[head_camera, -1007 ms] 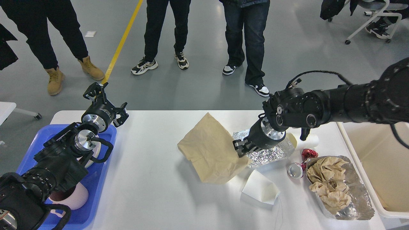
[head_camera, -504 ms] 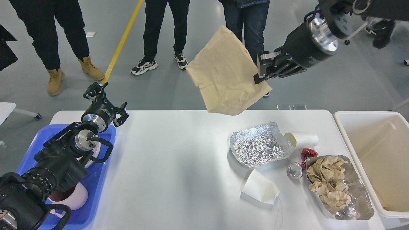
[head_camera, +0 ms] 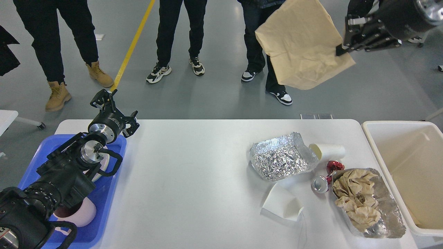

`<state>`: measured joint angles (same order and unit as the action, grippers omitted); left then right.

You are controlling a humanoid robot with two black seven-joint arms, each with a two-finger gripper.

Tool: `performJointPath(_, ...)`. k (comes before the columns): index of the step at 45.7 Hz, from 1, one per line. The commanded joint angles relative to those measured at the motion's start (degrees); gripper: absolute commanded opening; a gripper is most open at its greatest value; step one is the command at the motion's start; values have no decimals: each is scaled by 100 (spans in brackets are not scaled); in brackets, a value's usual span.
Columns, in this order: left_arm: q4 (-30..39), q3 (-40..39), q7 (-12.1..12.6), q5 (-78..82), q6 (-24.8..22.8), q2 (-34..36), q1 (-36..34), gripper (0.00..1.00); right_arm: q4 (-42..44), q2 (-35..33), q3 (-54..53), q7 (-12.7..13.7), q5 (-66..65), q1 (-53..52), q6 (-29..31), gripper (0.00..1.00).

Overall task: Tidy desktop
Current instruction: 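Lift the paper bag and drop it into the white bin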

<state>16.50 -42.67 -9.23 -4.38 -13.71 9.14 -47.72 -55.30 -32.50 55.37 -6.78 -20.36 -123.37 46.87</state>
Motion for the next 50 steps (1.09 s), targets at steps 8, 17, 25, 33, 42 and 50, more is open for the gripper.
performJointPath(8, 2, 4, 0, 7, 0, 0, 0, 97, 3076, -37, 176, 2, 15, 2632, -116, 0)
performJointPath(17, 2, 4, 0, -2, 0, 0, 0, 97, 3861, -133, 202, 2, 50, 3890, -406, 0)
performJointPath(25, -7, -5, 0, -2, 0, 0, -9, 97, 3913, -257, 211, 28, 76, 5111, -1355, 0)
performJointPath(33, 2, -5, 0, 7, 0, 0, 0, 97, 4001, -274, 202, 213, 94, 6096, -2032, 0)
performJointPath(42, 2, 4, 0, 7, 0, 0, 0, 97, 4001, -406, 158, 221, 111, 6449, -2743, 67)
performJointPath(50, 2, -5, 0, -1, 0, 0, 0, 97, 3905, -432, 88, 221, 243, 6624, -3500, 100)
